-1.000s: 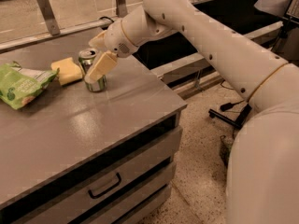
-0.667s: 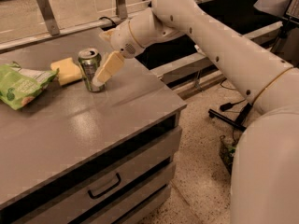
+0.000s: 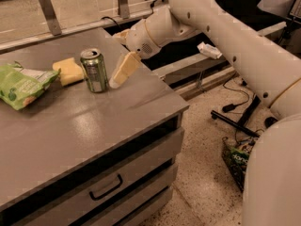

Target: Move green can near sponge

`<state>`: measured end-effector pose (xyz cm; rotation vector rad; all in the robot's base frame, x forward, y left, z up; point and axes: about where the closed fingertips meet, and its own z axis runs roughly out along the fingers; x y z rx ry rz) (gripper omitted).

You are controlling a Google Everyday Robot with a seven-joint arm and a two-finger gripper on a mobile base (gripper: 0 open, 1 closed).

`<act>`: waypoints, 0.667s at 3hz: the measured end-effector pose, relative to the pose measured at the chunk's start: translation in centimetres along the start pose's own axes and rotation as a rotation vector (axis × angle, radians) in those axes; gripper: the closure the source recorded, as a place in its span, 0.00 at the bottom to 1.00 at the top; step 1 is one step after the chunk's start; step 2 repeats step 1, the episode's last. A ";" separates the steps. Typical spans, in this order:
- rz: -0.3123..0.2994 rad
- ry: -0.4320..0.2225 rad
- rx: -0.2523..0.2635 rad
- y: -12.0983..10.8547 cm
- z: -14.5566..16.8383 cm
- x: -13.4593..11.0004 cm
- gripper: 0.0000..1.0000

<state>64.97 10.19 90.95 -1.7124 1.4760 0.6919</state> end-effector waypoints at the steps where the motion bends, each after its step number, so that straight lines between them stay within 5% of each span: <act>1: 0.000 0.003 -0.005 0.1 0.0 0.1 0.00; 2: 0.000 0.003 -0.005 0.1 0.0 0.1 0.00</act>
Offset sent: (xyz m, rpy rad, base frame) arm 0.0000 0.0000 0.0000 0.0000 0.0000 0.0000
